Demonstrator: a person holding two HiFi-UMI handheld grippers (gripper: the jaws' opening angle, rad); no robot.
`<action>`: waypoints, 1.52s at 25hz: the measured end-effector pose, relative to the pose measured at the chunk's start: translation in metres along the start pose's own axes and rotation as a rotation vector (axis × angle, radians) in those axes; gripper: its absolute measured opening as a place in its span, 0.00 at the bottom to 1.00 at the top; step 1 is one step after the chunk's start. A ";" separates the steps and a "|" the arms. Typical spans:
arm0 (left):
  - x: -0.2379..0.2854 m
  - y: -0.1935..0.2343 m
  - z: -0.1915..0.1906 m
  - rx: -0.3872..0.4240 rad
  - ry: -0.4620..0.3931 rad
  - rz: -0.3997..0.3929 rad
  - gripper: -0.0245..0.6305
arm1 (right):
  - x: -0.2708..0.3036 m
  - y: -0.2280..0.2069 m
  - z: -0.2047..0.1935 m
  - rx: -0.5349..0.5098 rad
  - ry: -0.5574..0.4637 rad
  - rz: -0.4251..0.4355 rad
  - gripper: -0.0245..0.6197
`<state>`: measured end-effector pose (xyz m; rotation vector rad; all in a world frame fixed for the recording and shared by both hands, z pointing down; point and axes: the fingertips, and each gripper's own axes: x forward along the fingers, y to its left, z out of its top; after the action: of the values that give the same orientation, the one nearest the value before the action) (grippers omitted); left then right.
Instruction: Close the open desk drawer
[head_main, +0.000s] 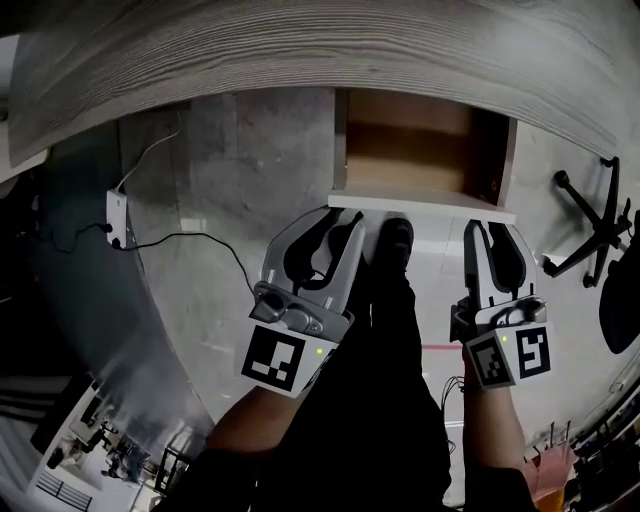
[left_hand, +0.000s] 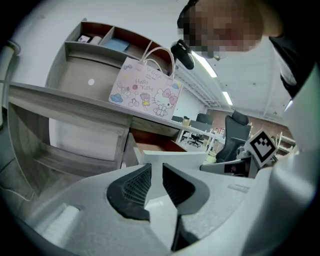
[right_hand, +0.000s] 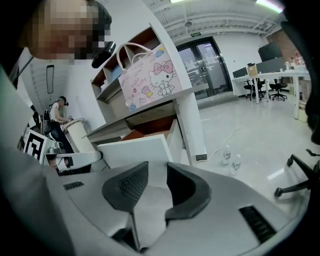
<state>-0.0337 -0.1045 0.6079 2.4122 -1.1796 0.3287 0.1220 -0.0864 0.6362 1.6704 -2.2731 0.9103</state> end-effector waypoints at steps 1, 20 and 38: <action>0.004 0.003 0.004 0.000 -0.006 0.003 0.14 | 0.004 -0.001 0.004 0.000 -0.003 0.003 0.23; 0.082 0.046 0.057 0.063 -0.147 0.041 0.14 | 0.077 -0.034 0.066 -0.016 -0.130 -0.005 0.19; 0.102 0.025 0.053 0.225 -0.192 0.004 0.13 | 0.105 -0.002 0.063 -0.053 -0.190 0.018 0.08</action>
<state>0.0092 -0.2136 0.6082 2.6863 -1.2900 0.2459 0.0996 -0.2067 0.6371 1.7847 -2.4132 0.7154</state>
